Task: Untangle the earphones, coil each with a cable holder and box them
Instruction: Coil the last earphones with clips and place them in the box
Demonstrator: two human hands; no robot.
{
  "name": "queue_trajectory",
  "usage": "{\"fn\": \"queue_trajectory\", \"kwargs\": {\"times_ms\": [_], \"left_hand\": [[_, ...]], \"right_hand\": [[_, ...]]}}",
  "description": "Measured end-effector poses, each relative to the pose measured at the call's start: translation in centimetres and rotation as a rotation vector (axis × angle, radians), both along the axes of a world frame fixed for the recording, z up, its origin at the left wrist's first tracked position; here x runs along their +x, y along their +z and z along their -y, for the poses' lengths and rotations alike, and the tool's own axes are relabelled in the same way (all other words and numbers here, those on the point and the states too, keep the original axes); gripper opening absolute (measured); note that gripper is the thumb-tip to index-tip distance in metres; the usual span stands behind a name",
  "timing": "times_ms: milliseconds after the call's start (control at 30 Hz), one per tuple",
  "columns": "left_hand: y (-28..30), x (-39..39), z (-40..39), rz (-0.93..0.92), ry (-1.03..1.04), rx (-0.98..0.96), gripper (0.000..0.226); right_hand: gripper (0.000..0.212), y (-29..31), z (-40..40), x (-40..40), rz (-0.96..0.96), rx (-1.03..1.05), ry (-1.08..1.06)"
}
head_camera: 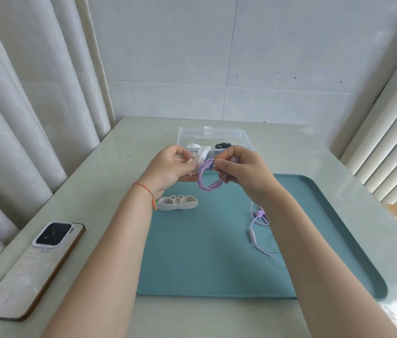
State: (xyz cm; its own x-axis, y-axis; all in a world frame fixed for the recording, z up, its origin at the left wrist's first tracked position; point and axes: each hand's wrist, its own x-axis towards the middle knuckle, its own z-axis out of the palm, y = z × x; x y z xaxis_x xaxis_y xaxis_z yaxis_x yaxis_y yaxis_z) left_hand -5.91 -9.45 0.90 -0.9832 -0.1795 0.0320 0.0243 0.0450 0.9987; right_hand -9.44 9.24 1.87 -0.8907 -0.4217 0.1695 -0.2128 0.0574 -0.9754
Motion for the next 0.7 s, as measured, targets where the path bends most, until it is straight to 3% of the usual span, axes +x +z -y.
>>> {"fn": "queue_trajectory", "kwargs": {"times_ms": [200,533,700], "left_hand": [[0.9,0.9,-0.2,-0.014,-0.306,-0.165,0.058],[0.8,1.1,-0.4,0.130,-0.344,-0.090,0.038],[1.1,0.6,-0.8,0.212,-0.304,0.120,0.039]], "right_hand": [[0.012,0.3,-0.3,0.0,0.009,-0.020,0.045],[0.008,1.2,-0.9,0.1,-0.136,0.150,-0.020],[0.006,1.5,-0.8,0.3,-0.175,0.223,-0.034]]}}
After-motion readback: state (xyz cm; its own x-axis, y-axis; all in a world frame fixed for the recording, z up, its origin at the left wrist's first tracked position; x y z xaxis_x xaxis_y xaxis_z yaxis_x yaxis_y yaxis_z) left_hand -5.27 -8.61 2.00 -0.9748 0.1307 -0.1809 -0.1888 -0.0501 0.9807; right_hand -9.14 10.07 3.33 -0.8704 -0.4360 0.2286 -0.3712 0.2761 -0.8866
